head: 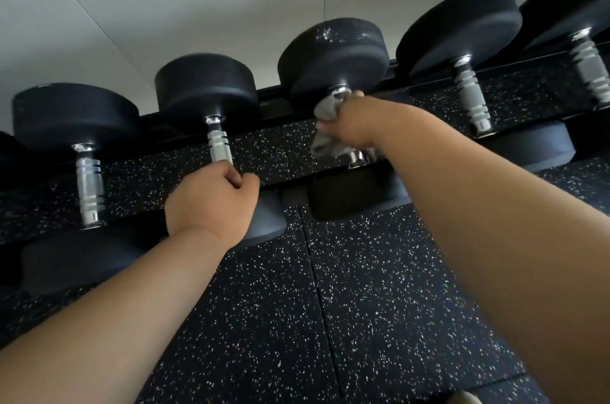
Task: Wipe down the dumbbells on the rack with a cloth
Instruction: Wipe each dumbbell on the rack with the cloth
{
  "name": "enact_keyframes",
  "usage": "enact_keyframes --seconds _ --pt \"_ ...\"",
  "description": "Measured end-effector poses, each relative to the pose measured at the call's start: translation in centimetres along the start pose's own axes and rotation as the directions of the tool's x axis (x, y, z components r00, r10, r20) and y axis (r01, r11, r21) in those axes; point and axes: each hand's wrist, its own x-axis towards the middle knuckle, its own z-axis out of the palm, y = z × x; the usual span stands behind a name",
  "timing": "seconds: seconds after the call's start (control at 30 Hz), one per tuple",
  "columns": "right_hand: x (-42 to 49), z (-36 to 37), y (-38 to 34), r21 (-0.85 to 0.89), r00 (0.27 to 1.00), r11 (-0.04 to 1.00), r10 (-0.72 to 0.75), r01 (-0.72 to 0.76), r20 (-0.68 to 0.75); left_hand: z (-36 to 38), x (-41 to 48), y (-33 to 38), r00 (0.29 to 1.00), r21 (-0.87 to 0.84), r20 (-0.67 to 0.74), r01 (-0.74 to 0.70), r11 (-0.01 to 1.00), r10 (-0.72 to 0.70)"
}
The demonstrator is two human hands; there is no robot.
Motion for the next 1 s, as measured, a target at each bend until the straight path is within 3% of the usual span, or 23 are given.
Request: enact_keyframes --seconds 0.1,0.17,0.3,0.43,0.57,0.63,0.77,0.9,0.93,1.0 --pt "-0.1 0.4 0.7 -0.237 0.976 0.956 -0.137 0.175 0.166 -0.1 -0.1 0.1 1.000 -0.011 0.004 -0.004 1.000 0.004" --pt "0.3 0.2 0.7 -0.302 0.952 0.922 -0.167 0.243 0.256 0.0 -0.2 0.0 1.000 -0.009 0.003 -0.003 1.000 0.003" --pt "1.1 -1.2 0.0 -0.383 0.994 0.918 -0.076 0.101 0.081 0.1 0.0 -0.1 1.000 -0.009 -0.004 0.008 1.000 -0.008" --pt "1.1 -1.0 -0.4 -0.055 1.000 0.998 -0.005 0.005 0.003 0.0 -0.1 -0.1 1.000 -0.009 -0.005 0.006 1.000 -0.006" --pt "-0.7 1.1 1.3 0.251 0.990 0.967 -0.008 -0.028 0.142 -0.1 -0.1 0.1 1.000 -0.008 -0.015 0.012 1.000 -0.012" --pt "-0.5 1.1 2.2 0.255 0.979 0.966 -0.018 -0.035 0.202 0.0 -0.1 0.0 1.000 -0.006 -0.010 0.011 1.000 -0.011" --pt "0.1 0.3 2.1 0.358 0.995 0.933 0.005 -0.039 0.097 -0.1 -0.1 0.0 1.000 -0.010 -0.002 0.013 1.000 -0.013" --pt "1.2 1.6 1.7 0.679 0.975 0.734 0.173 -0.036 -0.136 0.0 -0.1 -0.1 1.000 -0.012 -0.012 0.001 1.000 -0.002" --pt "1.4 2.0 2.0 0.707 0.973 0.707 0.172 -0.013 -0.154 0.1 -0.1 -0.1 1.000 -0.018 -0.017 0.004 1.000 -0.004" --pt "1.1 2.4 2.8 0.636 0.998 0.771 0.009 0.036 -0.067 0.1 -0.2 -0.1 1.000 -0.027 -0.020 0.013 1.000 -0.013"
